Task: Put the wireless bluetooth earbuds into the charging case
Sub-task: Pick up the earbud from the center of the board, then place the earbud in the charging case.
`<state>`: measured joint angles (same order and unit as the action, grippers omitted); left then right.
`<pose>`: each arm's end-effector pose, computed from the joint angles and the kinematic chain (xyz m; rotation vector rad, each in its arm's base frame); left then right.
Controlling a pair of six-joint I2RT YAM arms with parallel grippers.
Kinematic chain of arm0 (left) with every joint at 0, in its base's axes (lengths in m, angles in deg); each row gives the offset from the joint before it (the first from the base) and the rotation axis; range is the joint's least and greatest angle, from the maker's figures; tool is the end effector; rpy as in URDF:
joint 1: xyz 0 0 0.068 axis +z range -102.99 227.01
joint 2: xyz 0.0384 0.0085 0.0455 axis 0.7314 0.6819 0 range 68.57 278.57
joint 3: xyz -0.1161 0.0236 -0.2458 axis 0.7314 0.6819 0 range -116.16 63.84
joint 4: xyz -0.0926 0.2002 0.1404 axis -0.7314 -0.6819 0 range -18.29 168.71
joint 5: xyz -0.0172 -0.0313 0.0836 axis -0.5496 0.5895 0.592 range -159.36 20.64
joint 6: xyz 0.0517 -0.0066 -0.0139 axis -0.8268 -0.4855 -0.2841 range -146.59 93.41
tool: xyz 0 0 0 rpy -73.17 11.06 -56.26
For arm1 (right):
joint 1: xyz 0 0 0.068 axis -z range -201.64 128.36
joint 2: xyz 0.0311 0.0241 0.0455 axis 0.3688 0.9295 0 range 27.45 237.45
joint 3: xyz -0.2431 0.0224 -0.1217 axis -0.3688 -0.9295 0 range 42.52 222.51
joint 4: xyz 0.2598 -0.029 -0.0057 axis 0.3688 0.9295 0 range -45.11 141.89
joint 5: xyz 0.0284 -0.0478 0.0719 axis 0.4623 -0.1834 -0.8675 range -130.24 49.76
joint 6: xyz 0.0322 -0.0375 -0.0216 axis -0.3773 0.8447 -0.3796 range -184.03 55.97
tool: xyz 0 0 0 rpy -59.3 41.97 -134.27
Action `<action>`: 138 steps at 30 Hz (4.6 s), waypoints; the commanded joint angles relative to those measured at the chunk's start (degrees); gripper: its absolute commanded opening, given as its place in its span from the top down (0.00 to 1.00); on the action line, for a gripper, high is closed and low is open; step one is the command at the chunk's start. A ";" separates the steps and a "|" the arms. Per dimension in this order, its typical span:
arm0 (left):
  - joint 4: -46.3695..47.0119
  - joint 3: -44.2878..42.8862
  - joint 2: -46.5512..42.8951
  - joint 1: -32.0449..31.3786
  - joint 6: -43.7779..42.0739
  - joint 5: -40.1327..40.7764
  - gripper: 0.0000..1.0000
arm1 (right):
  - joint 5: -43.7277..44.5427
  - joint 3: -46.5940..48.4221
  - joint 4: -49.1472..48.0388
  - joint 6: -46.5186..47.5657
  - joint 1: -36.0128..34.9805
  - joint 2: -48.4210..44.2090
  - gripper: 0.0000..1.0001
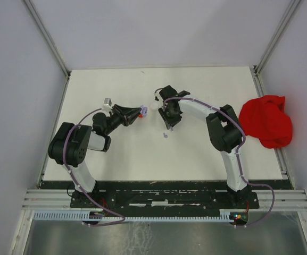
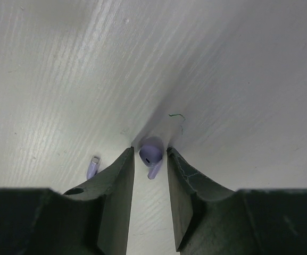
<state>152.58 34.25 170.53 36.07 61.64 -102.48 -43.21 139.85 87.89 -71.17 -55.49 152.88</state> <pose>0.3005 -0.0779 0.1592 -0.6876 1.7305 -1.7353 0.3751 0.2538 0.1626 -0.6682 2.7615 0.2347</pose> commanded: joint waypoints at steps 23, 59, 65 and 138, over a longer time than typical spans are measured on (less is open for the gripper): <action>4.39 0.38 0.53 0.47 2.48 -0.80 0.97 | 0.49 2.68 1.85 0.73 0.08 1.19 0.84; 4.63 0.49 0.82 0.46 3.18 -0.90 0.97 | 3.43 -4.84 -10.31 -0.79 0.18 -7.12 0.95; 4.58 0.89 1.50 0.22 4.15 -1.03 0.97 | 3.84 -17.68 -28.56 -0.94 0.11 -19.81 0.97; 11.93 -5.57 7.30 -6.22 16.38 -5.02 0.97 | -6.96 -54.88 -98.90 16.94 -6.51 -29.46 1.00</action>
<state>160.73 30.34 179.57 30.10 75.60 -106.07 -50.48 85.06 -8.11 -54.49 -61.74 123.05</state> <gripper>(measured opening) 0.296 0.241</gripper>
